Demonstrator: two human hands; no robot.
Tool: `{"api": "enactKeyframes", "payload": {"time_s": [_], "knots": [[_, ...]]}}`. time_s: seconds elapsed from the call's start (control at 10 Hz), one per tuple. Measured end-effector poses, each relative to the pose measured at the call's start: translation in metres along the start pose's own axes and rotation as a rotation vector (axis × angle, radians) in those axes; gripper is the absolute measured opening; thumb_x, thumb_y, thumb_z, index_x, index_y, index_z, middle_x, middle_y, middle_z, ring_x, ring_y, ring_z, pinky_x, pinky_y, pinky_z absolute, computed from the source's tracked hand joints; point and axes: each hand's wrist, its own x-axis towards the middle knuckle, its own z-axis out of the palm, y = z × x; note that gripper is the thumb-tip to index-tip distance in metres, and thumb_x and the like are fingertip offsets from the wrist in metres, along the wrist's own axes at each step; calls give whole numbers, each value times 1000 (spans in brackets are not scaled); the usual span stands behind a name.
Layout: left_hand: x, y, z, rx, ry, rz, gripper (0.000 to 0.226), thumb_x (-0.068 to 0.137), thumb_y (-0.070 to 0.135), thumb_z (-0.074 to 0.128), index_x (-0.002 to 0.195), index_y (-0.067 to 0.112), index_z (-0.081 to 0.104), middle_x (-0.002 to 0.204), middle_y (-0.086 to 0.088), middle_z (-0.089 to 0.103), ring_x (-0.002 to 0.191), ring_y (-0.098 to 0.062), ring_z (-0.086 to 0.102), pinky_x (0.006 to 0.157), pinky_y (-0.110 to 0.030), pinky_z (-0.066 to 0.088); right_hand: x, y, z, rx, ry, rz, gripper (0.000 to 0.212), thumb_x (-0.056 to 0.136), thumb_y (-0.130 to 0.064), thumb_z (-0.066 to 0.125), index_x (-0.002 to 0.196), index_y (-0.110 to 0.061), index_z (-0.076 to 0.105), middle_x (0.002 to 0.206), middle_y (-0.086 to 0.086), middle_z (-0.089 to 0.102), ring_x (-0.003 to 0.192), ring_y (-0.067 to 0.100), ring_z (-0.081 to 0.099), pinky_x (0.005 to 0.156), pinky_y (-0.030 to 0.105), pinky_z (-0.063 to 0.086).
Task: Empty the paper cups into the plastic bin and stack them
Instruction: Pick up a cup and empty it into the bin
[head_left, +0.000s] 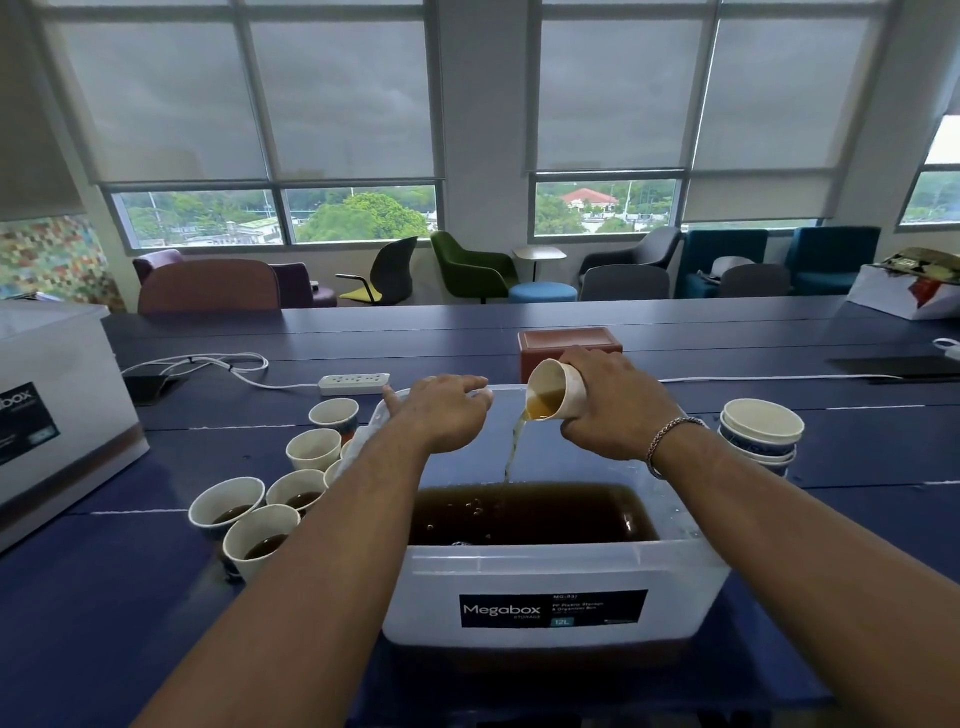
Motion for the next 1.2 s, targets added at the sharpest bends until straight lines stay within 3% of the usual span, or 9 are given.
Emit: {"api": "enactKeyframes", "payload": {"time_s": [0.7, 1.2], "knots": [[-3, 1, -2, 7, -7, 7, 45, 105, 47, 32, 147, 36, 40, 159, 2, 31, 149, -26, 20, 116, -66, 1, -1, -7, -4, -176, 99, 6, 77, 74, -39, 78, 138, -27, 36, 137, 0, 46, 123, 23, 44, 100, 42, 44], [-4, 2, -3, 28, -22, 5, 45, 104, 48, 31, 147, 37, 39, 160, 4, 28, 149, -25, 18, 116, -65, -1, 1, -12, -8, -301, 248, -70, 76, 66, -31, 83, 132, -20, 47, 138, 10, 46, 128, 31, 41, 98, 47, 41]]}}
